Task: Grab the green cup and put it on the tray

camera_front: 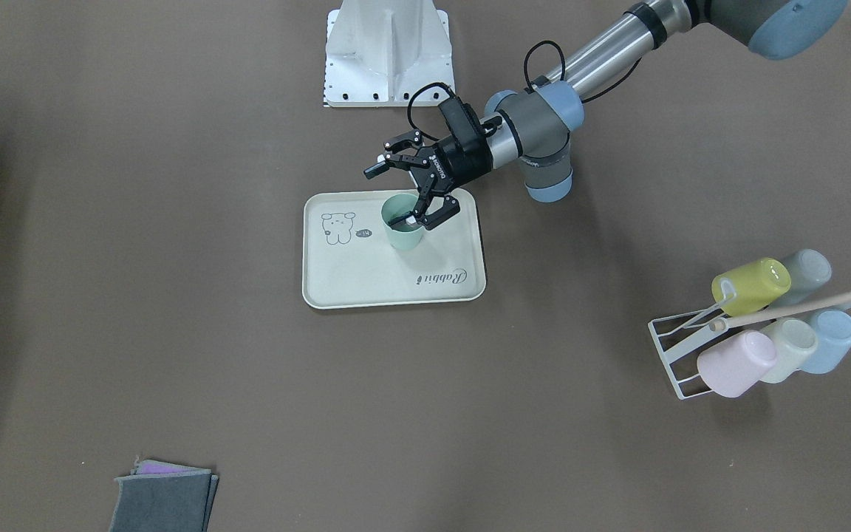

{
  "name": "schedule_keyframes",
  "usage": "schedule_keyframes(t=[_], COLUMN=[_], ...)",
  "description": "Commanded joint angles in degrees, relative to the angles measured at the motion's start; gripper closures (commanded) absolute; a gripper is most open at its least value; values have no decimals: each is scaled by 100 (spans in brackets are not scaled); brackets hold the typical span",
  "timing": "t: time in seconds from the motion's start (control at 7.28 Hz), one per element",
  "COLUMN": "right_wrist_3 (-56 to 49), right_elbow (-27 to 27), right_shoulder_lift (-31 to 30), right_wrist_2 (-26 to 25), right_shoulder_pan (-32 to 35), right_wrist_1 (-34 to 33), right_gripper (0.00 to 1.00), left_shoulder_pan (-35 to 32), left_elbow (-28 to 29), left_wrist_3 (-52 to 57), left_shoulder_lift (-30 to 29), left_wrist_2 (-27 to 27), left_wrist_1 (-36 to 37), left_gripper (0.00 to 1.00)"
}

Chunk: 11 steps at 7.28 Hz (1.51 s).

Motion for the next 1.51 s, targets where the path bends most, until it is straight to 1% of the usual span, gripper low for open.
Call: schedule_keyframes(t=[0.0, 0.14, 0.27, 0.41, 0.55, 0.69, 0.82, 0.96, 1.1, 1.24, 1.37], right_wrist_3=[7, 7, 7, 16, 7, 7, 16, 16, 16, 16, 16], right_elbow=[-4, 4, 4, 4, 4, 13, 5, -13, 13, -30, -39], right_shoulder_lift=[7, 16, 42, 51, 42, 51, 51, 51, 51, 60, 94], right_wrist_2=[-5, -5, -5, -5, -5, -49, -49, -14, -5, -5, -5], right_shoulder_pan=[3, 3, 3, -6, 3, -6, -6, 3, 3, -6, -6], right_wrist_1=[0, 0, 0, 0, 0, 0, 0, 0, 0, 9, 0], right_gripper=[0, 0, 0, 0, 0, 0, 0, 0, 0, 0, 0], left_shoulder_pan=[-356, -645, -883, -946, -1068, -1339, -1507, -1770, -1973, -2453, -3172], left_elbow=[-638, -726, -980, -1208, -1306, -1507, -2362, -3006, -3117, -3179, -3092], left_wrist_3=[-68, -77, -86, -95, -95, -95, -95, -104, -156, -148, -130], left_shoulder_lift=[-35, -44, -18, 17, 18, 9, -35, -322, -421, -204, 276], left_wrist_2=[-3, -3, -12, -21, -21, -56, -65, -82, -82, -474, -1557], left_wrist_1=[1108, 1887, 2783, 3462, 3851, 4708, 6439, 8188, 8632, 8654, 8663], left_gripper=[1, 1, 1, 1, 1, 1, 1, 1, 1, 1, 1])
